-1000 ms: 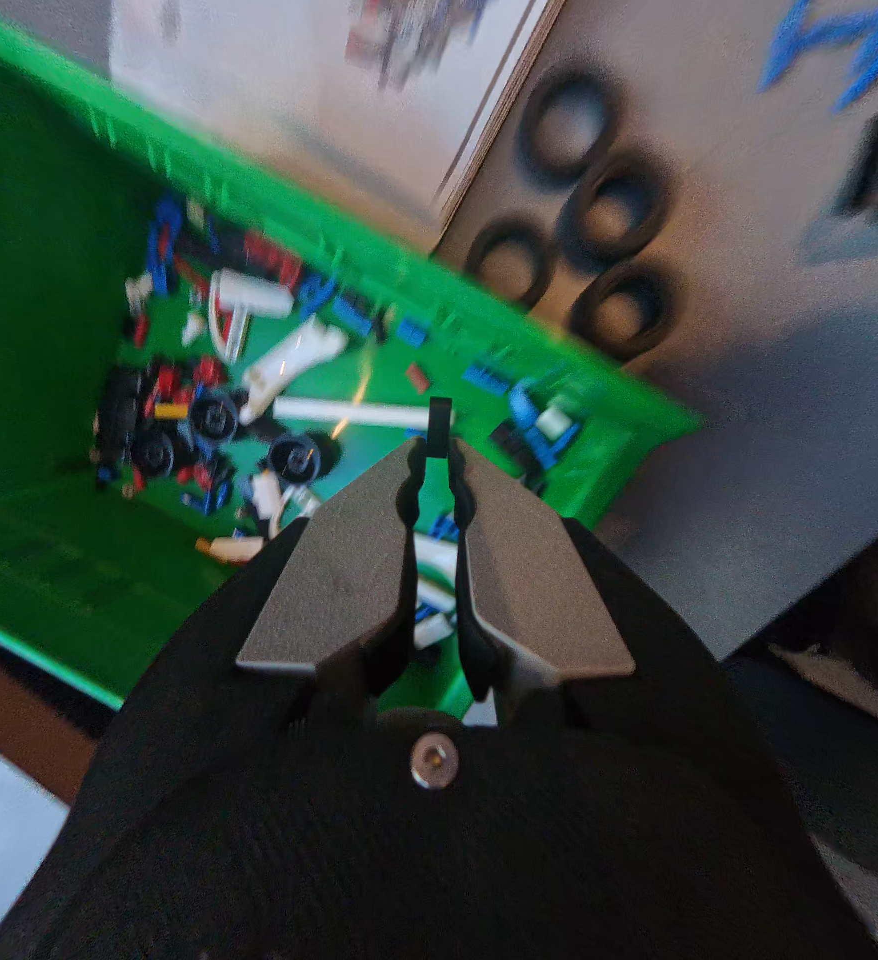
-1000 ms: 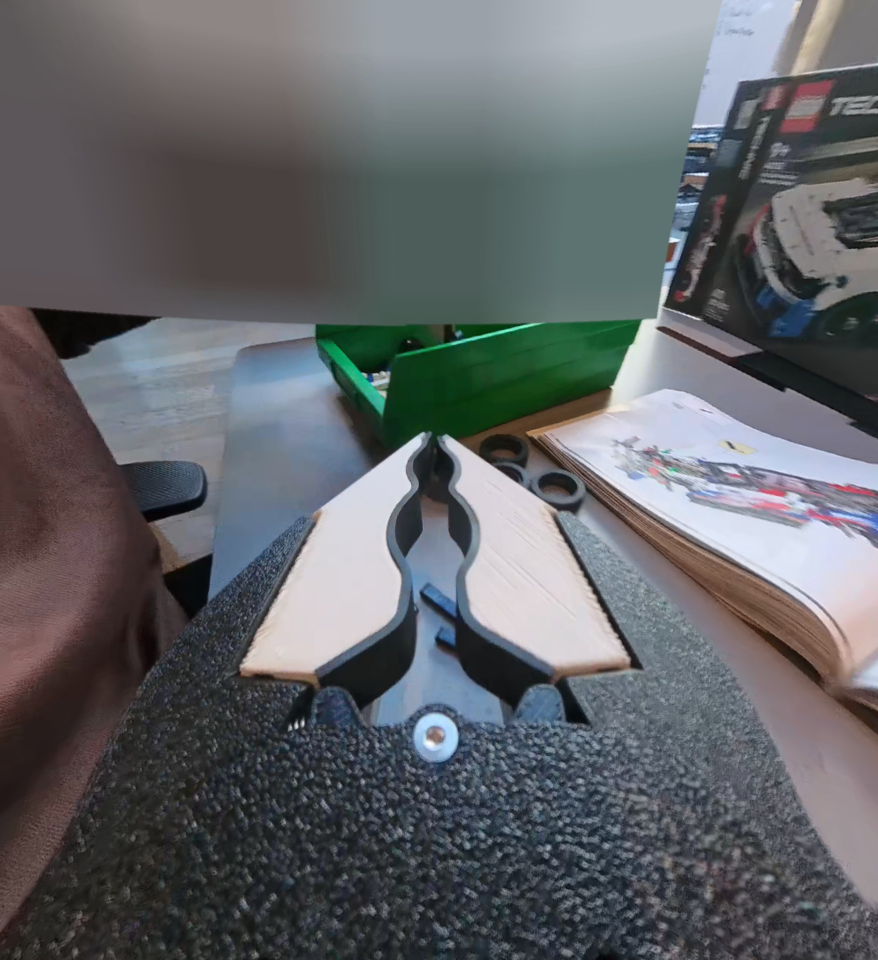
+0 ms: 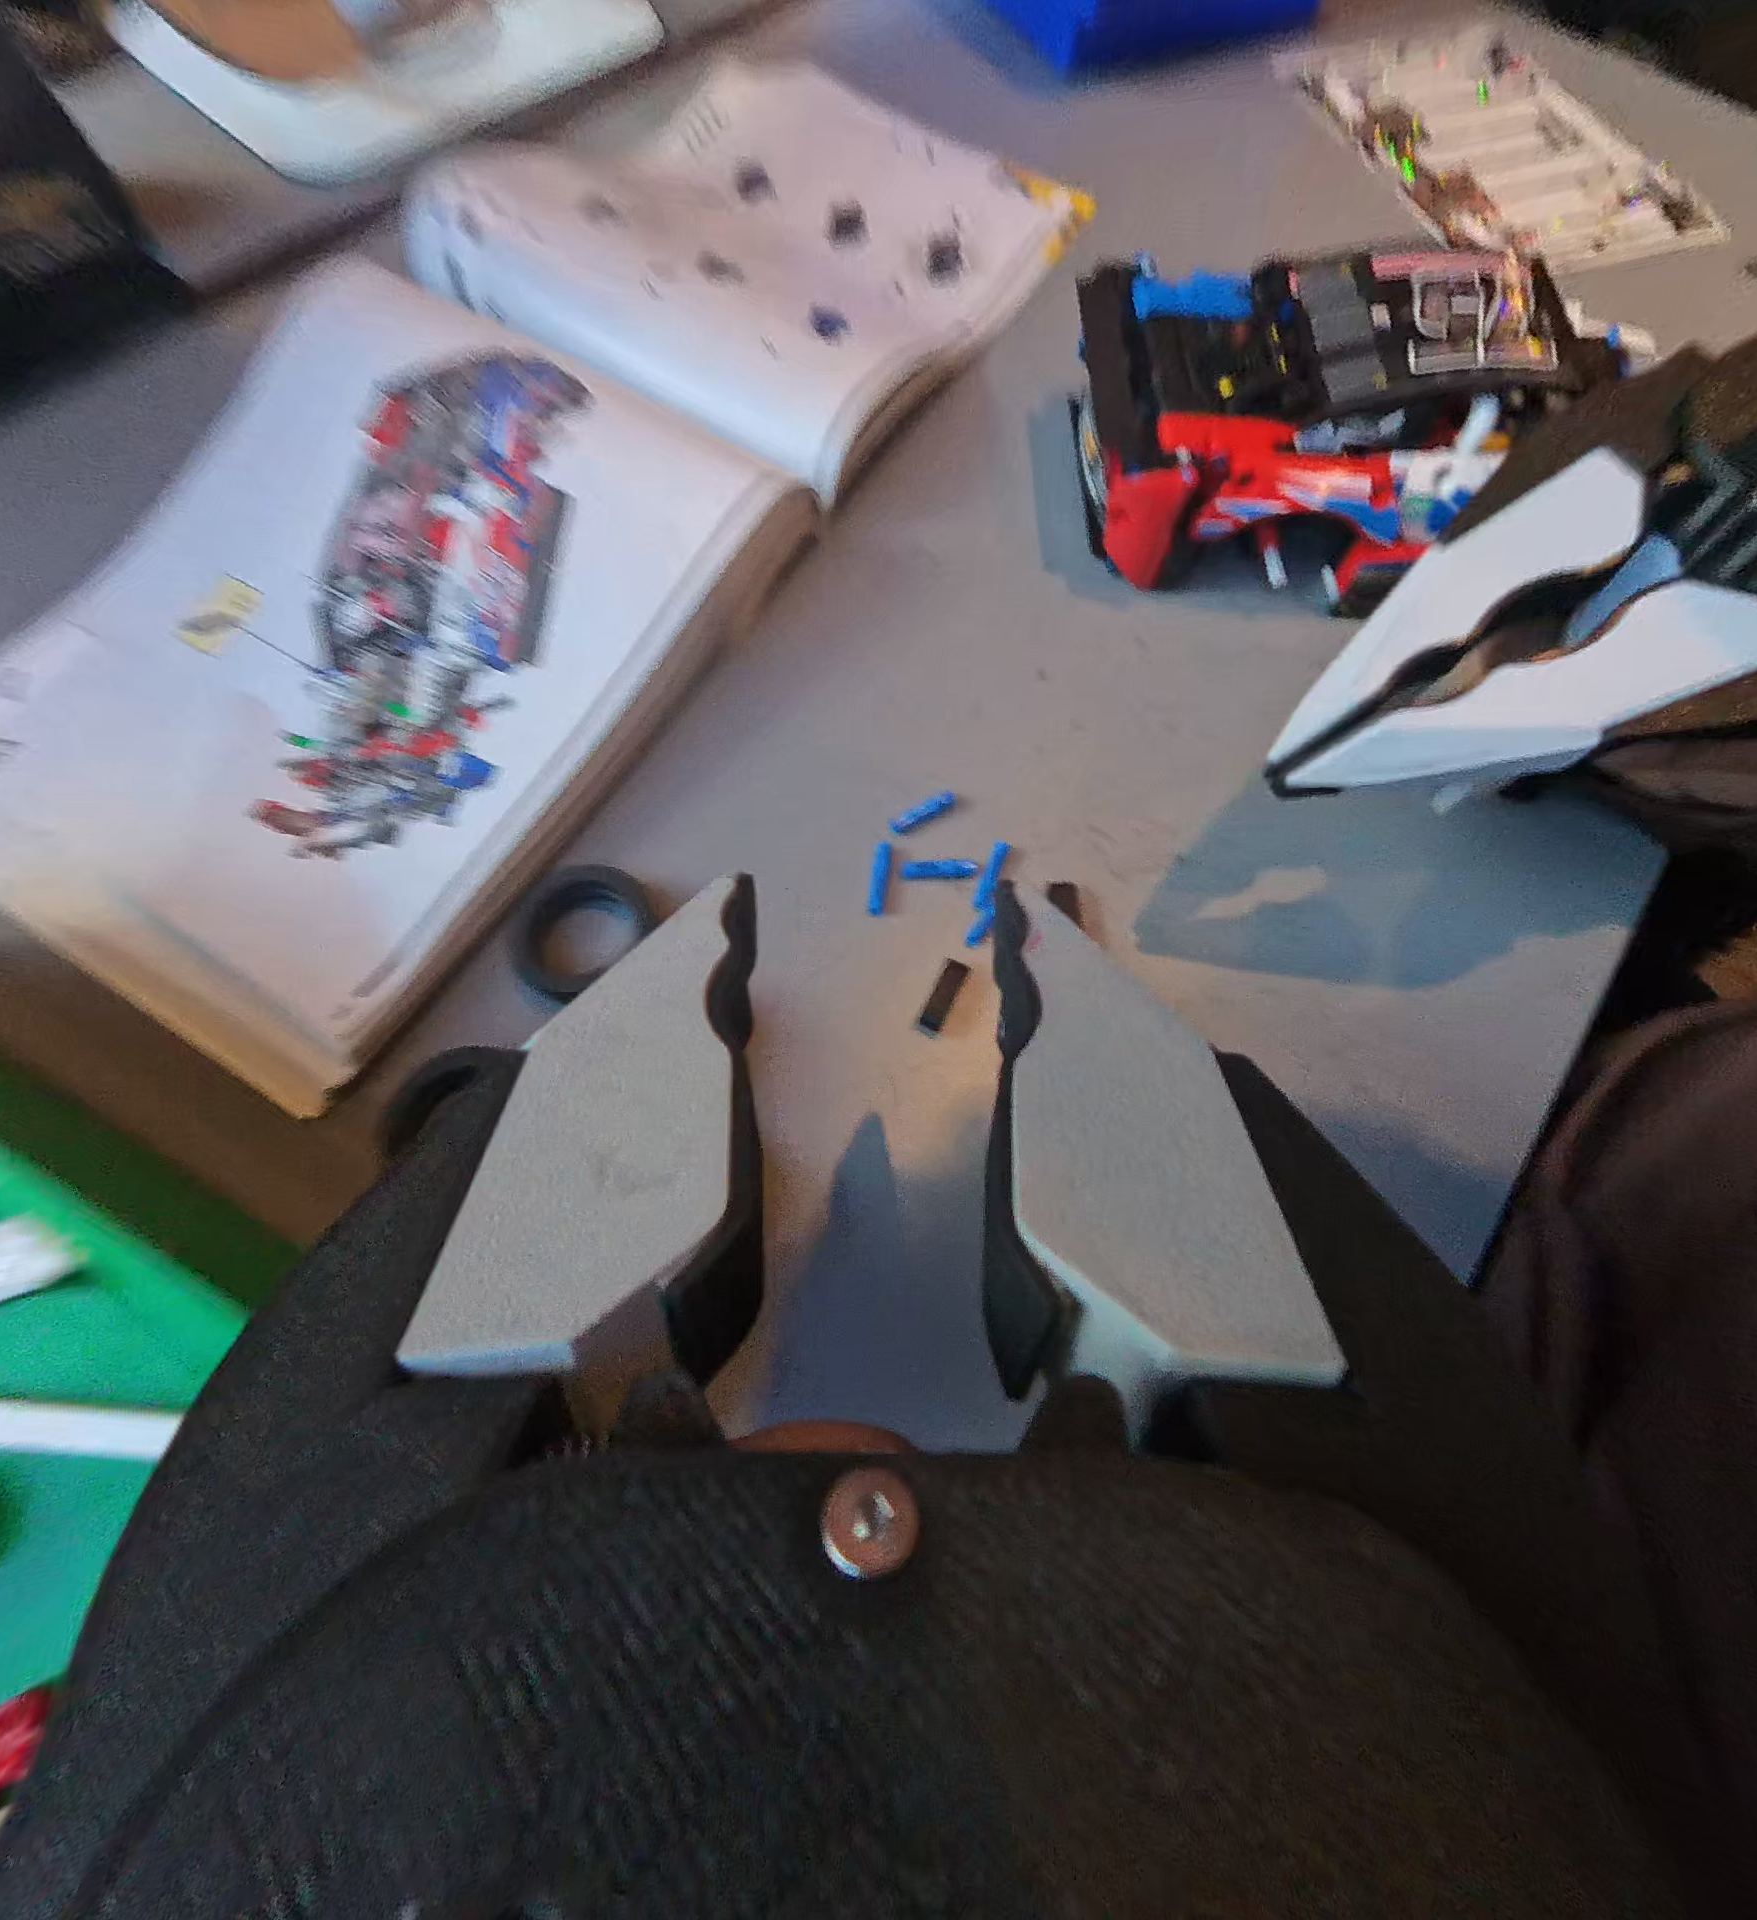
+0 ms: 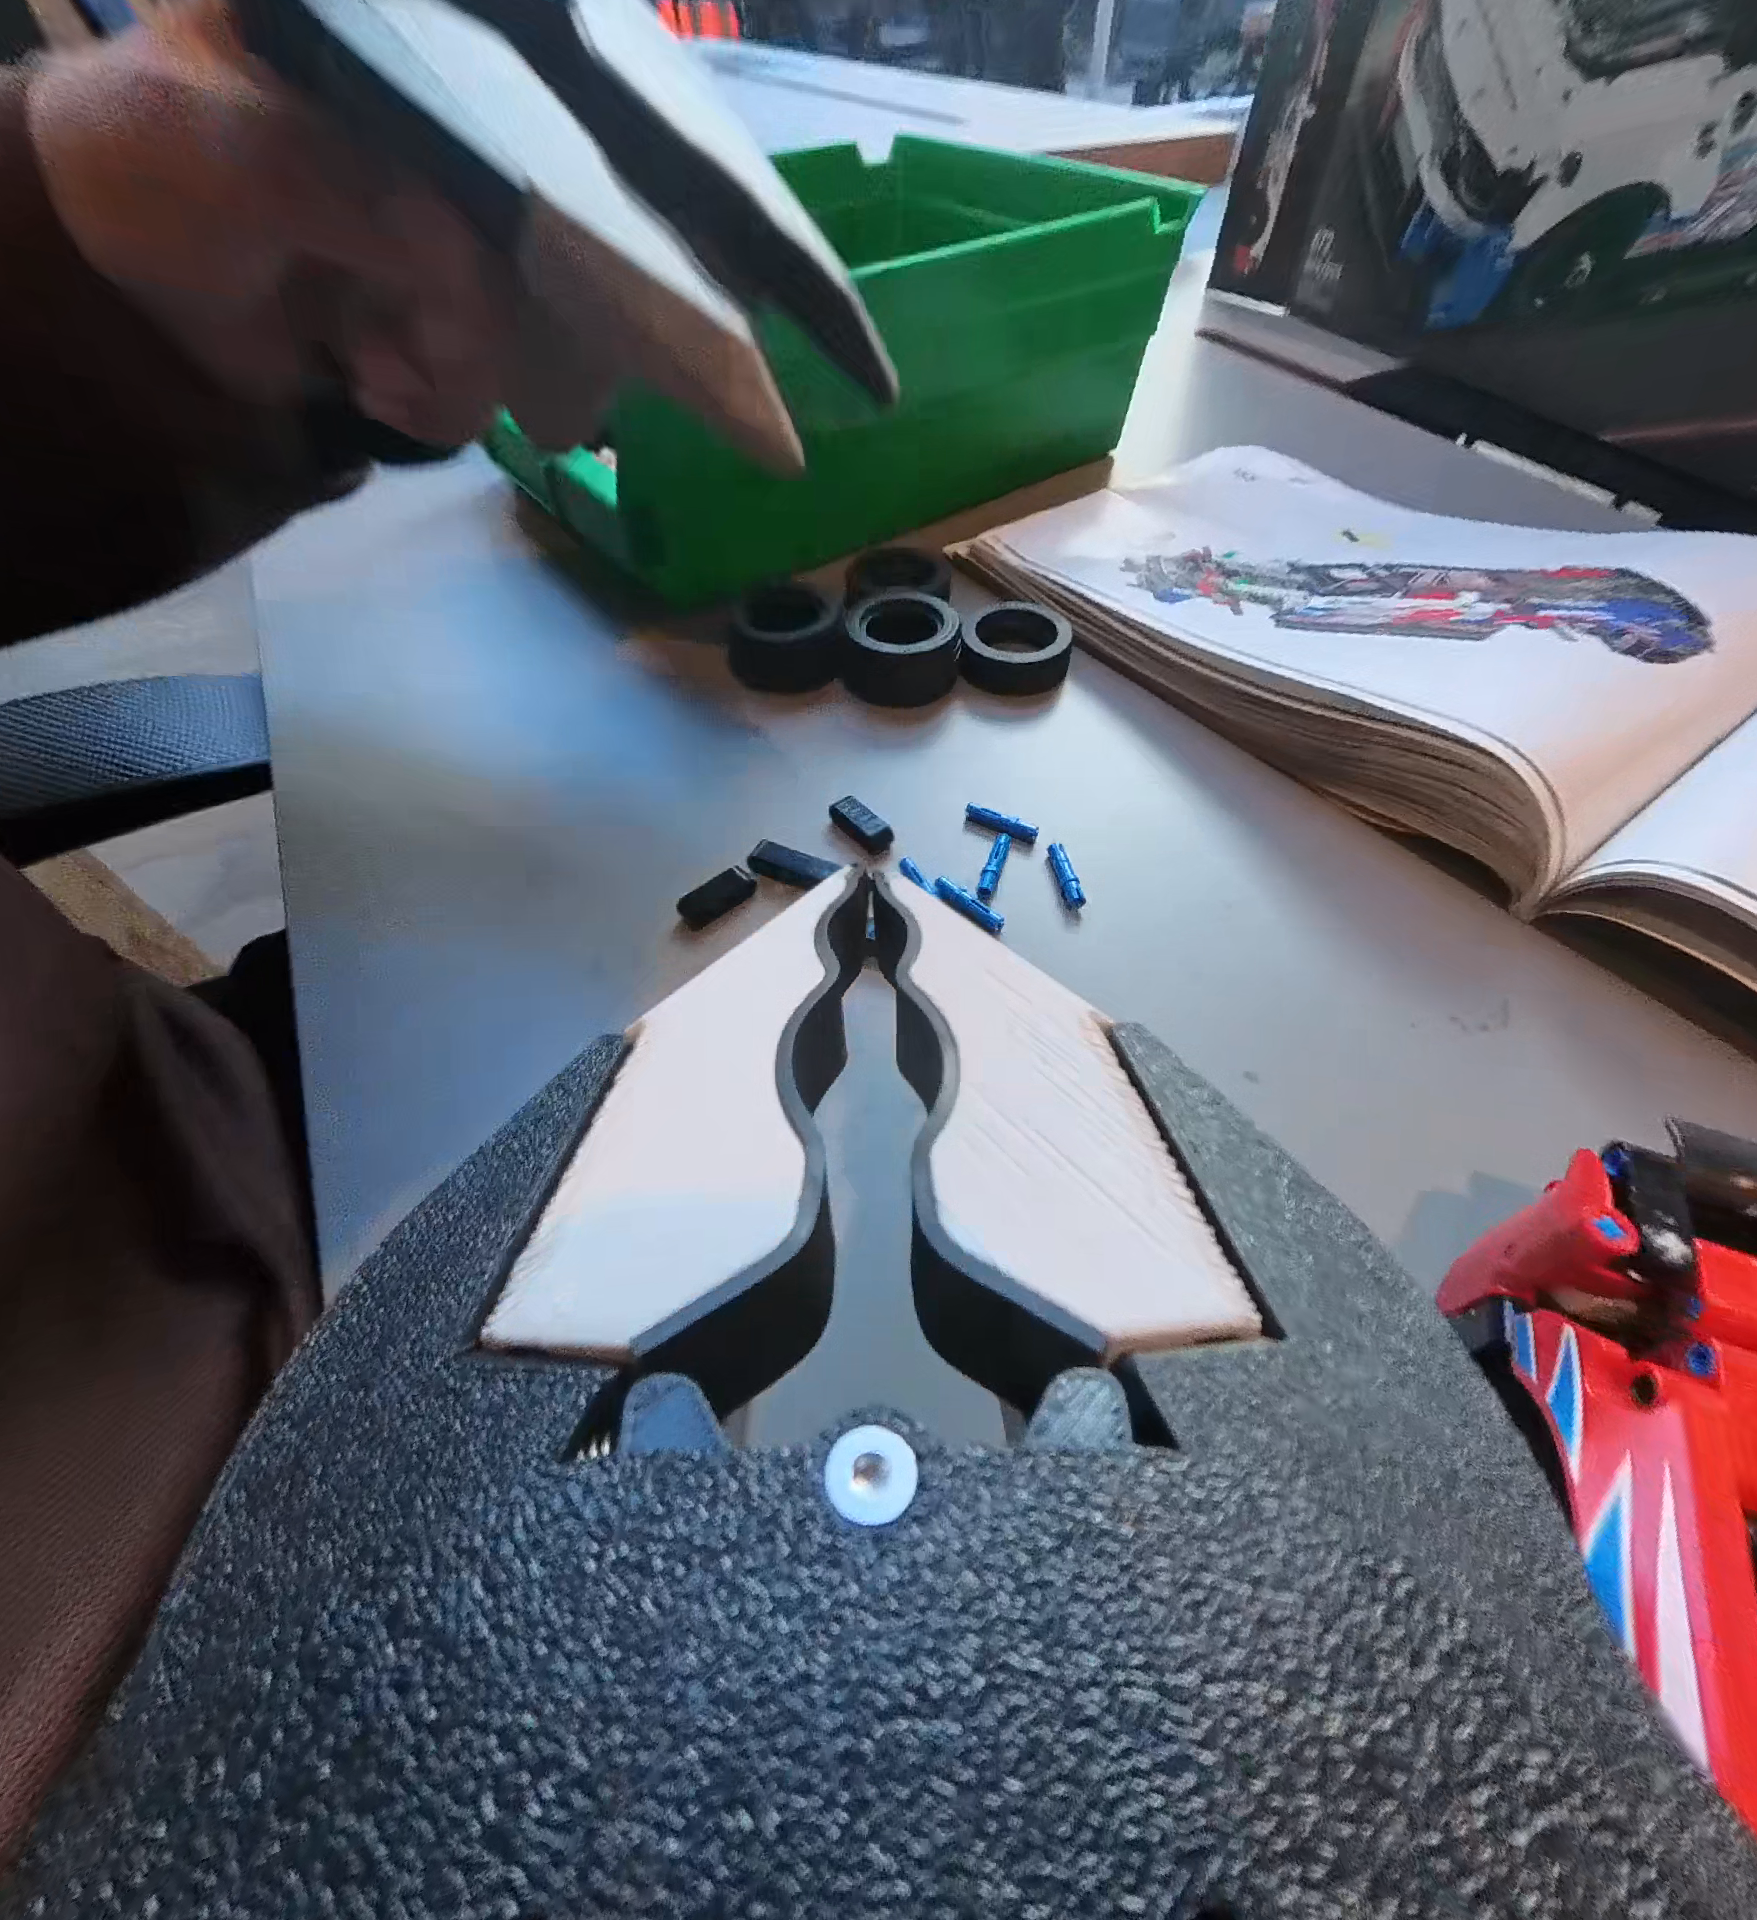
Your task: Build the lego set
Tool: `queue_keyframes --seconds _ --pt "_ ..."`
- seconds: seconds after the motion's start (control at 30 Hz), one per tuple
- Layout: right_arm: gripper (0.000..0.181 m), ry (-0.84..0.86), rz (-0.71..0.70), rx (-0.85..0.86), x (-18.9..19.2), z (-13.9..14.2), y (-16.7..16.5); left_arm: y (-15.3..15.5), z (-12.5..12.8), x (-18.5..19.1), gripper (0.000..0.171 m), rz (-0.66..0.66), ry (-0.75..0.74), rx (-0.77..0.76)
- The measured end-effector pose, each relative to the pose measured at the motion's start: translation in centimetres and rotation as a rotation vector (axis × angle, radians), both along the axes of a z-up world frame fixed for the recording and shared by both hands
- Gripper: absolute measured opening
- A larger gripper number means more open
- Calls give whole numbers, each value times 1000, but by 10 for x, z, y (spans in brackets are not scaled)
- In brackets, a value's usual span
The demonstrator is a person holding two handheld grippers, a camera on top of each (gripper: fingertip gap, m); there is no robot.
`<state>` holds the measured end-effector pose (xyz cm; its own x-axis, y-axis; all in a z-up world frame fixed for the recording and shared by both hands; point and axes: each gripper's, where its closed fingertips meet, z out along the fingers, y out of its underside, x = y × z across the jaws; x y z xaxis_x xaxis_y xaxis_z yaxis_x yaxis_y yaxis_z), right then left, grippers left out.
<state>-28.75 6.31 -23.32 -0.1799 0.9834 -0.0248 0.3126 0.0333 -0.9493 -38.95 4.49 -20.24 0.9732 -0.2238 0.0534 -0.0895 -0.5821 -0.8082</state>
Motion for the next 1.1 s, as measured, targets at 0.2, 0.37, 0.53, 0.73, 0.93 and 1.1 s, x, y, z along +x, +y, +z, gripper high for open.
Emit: queue_keyframes --seconds 0.2,0.37,0.53,0.73,0.93,1.1 --pt "0 -10 17 24 -17 -2 0 -39 70 -101 40 318 223 278" --pt "0 66 0 68 -26 8 -2 -82 32 -204 29 570 307 -35" --pt "0 55 -1 105 -36 5 -4 -92 -10 -239 22 461 131 -339" --pt "0 43 -25 148 -41 2 -2 -94 -46 -251 19 332 193 -582" --pt "0 39 -42 145 -42 2 1 -58 -38 -194 22 144 185 -434" --pt "0 61 -36 132 -41 5 1 -22 -18 -163 15 184 149 -204"
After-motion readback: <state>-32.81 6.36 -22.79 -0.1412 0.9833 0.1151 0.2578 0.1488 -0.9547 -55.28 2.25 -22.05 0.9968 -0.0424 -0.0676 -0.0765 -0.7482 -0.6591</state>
